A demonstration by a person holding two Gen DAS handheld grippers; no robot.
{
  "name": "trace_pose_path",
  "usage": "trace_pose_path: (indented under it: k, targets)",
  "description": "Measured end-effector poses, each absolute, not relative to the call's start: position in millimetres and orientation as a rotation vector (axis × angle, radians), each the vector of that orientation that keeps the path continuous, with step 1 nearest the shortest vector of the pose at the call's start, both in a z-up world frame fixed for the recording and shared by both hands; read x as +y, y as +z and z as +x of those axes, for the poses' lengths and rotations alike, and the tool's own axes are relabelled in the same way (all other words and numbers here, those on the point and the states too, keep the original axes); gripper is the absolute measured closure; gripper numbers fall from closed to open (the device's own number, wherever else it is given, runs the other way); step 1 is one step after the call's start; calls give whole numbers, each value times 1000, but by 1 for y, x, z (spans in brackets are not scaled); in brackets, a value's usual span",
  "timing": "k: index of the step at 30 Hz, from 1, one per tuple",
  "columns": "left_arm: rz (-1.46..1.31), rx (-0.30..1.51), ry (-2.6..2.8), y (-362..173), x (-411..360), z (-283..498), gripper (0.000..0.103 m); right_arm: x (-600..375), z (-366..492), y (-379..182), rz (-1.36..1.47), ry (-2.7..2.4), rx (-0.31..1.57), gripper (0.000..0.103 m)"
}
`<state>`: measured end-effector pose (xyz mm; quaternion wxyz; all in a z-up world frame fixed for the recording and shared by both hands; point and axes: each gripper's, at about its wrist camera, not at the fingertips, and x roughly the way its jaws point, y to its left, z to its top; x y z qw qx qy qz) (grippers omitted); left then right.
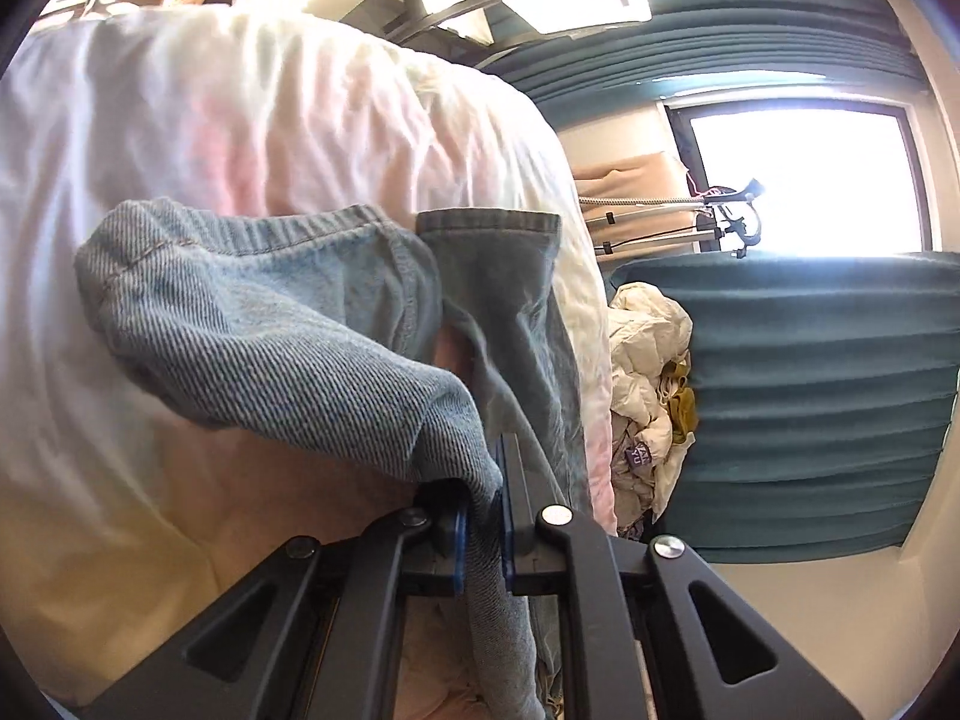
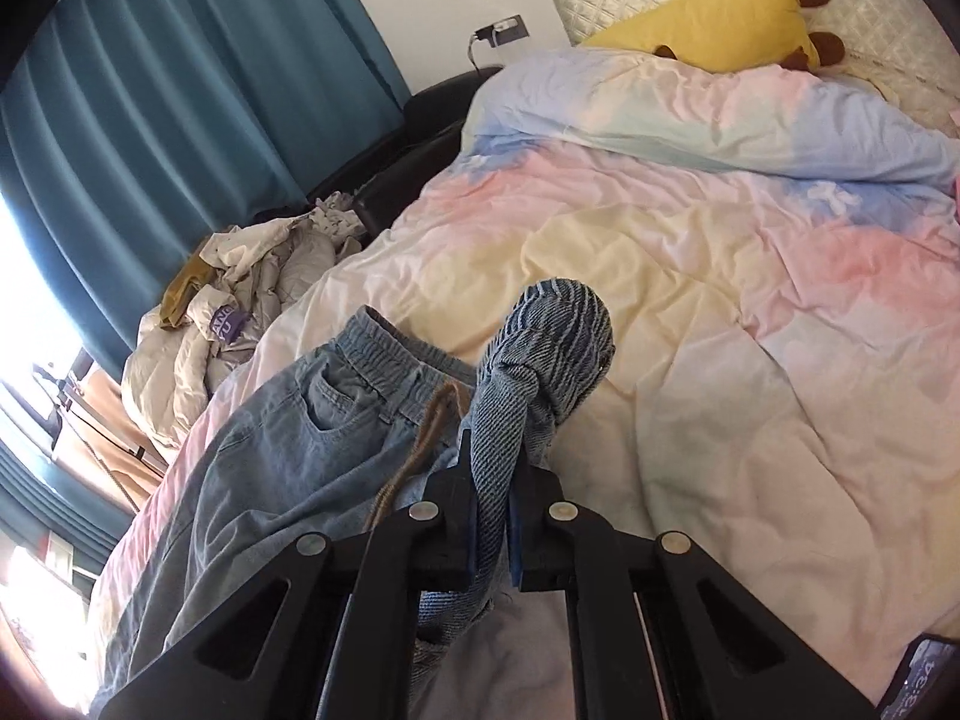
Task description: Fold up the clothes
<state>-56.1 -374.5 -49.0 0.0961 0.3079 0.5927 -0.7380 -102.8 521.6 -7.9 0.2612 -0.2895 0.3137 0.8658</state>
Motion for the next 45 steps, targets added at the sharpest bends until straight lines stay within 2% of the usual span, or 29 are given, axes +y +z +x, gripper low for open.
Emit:
trace_pose_path:
  k: [6,13,17,20,24,28,31,34,35,36,39,45]
  targets:
    - [923,1640,-2268,-18,-375,-145,95,529,-170,16,-811,2372,895,97]
    - [1000,1511,-2209,-40,-375,-264,95,523,-287,22,-868,2386,840,97]
    - [1059,1429,-2165,-65,-376,-329,95,512,-360,5,-909,2393,753,98]
    - [1112,1360,-2148,-82,-375,-371,95,500,-412,-16,-961,2398,585,97]
    - [1172,1265,-2131,-105,-374,-411,95,490,-457,-45,-1001,2432,464,97]
    - [1193,1192,-2153,-116,-371,-421,95,494,-470,-75,-1024,2448,487,96]
    - [1135,1173,-2239,-101,-370,-407,87,499,-464,-79,-1028,2480,531,93]
    - [1045,1159,-2337,-81,-369,-385,73,502,-450,-68,-1022,2529,563,83]
    - [1017,1151,-2374,-73,-367,-374,58,503,-443,-64,-1018,2541,586,77]
    - [991,1144,-2412,-66,-364,-363,49,506,-434,-59,-1013,2544,640,72]
    - [968,1162,-2472,-56,-357,-322,42,509,-403,-42,-993,2541,763,66]
    - [926,1494,-2418,-93,-350,-241,40,498,-339,-33,-998,2516,824,63]
